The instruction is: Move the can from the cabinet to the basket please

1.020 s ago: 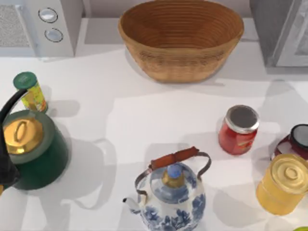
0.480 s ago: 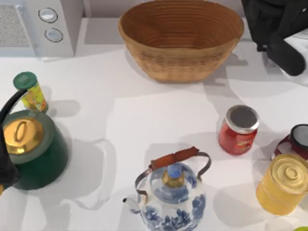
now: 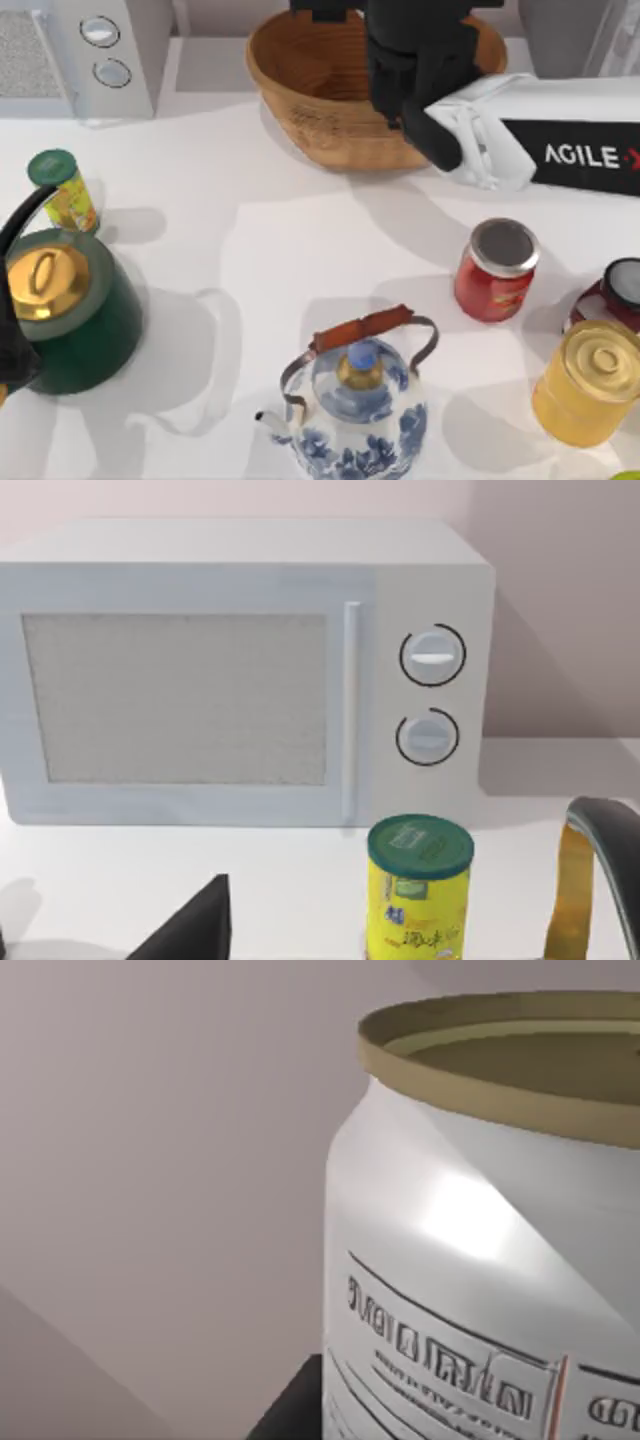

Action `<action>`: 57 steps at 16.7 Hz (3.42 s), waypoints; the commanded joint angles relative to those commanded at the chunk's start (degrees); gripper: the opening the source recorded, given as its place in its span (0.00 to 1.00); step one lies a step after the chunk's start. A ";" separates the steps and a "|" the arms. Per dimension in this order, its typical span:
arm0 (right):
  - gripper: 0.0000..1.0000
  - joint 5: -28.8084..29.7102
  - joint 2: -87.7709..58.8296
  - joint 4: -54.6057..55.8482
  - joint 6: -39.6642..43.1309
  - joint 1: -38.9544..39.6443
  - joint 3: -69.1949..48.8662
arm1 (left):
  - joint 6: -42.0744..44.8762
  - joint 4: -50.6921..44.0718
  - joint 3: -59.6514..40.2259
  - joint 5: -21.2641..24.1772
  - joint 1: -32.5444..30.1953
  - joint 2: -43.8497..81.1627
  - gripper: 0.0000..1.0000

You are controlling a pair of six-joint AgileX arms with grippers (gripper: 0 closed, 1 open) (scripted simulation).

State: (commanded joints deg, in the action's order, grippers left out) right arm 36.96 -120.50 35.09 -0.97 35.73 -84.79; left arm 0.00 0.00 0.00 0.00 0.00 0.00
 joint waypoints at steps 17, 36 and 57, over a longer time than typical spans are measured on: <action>0.00 -1.53 -4.76 -0.30 0.07 -1.59 -5.13 | 0.00 0.00 0.00 0.00 0.00 0.00 1.00; 1.00 -1.53 -4.76 -0.30 0.07 -1.59 -5.13 | 0.00 0.00 0.00 0.00 0.00 0.00 1.00; 1.00 -1.53 -4.76 -0.30 0.07 -1.59 -5.13 | 0.00 0.00 0.00 0.00 0.00 0.00 1.00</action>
State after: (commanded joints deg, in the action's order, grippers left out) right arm 35.43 -125.27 34.79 -0.90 34.13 -89.92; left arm 0.00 0.00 0.00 0.00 0.00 0.00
